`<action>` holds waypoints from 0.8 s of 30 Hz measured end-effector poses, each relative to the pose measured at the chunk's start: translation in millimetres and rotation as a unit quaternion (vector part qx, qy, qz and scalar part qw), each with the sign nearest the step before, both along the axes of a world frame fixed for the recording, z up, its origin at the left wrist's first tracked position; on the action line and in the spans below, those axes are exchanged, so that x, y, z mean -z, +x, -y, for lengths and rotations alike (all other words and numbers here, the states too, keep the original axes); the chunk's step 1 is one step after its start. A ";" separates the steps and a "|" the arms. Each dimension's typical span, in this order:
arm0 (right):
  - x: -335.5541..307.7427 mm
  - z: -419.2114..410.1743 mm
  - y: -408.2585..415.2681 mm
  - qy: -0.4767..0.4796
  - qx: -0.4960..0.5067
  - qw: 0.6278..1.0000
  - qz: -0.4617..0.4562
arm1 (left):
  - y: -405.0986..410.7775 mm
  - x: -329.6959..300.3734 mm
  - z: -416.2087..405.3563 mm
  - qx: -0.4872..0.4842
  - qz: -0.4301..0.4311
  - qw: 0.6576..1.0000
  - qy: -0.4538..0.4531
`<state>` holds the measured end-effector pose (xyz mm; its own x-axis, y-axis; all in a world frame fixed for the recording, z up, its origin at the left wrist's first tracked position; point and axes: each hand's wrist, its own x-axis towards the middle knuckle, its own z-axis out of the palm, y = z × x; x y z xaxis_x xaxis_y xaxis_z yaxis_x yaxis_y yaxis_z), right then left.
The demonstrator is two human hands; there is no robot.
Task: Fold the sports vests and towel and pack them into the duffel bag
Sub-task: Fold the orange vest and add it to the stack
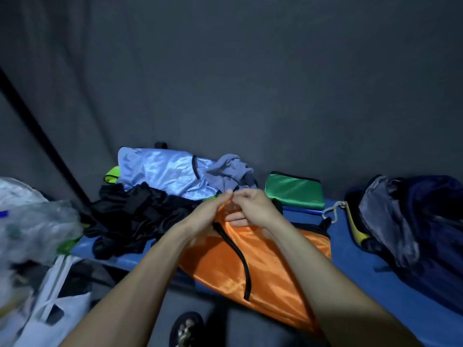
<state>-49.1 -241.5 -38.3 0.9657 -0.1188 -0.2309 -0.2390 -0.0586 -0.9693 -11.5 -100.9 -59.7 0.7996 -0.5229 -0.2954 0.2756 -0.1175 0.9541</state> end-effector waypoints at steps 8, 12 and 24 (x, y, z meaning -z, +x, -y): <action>27.7 74.6 -34.5 -0.263 0.044 0.955 0.127 | 12.4 22.6 4.0 -0.032 0.106 0.982 0.150; 37.1 107.2 -45.5 -0.470 -0.038 0.870 0.147 | 11.2 20.0 11.8 -0.088 0.184 0.956 0.212; 56.8 140.9 -47.6 -0.556 -0.055 0.829 0.023 | 21.2 15.0 7.9 -0.166 0.282 0.862 0.386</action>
<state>-96.7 -382.4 -95.0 0.9895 -0.1446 -0.0004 -0.1377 -0.9413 -0.3082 9.7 -108.8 -74.8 0.9977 -0.0599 0.0321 -0.0669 -0.7819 0.6198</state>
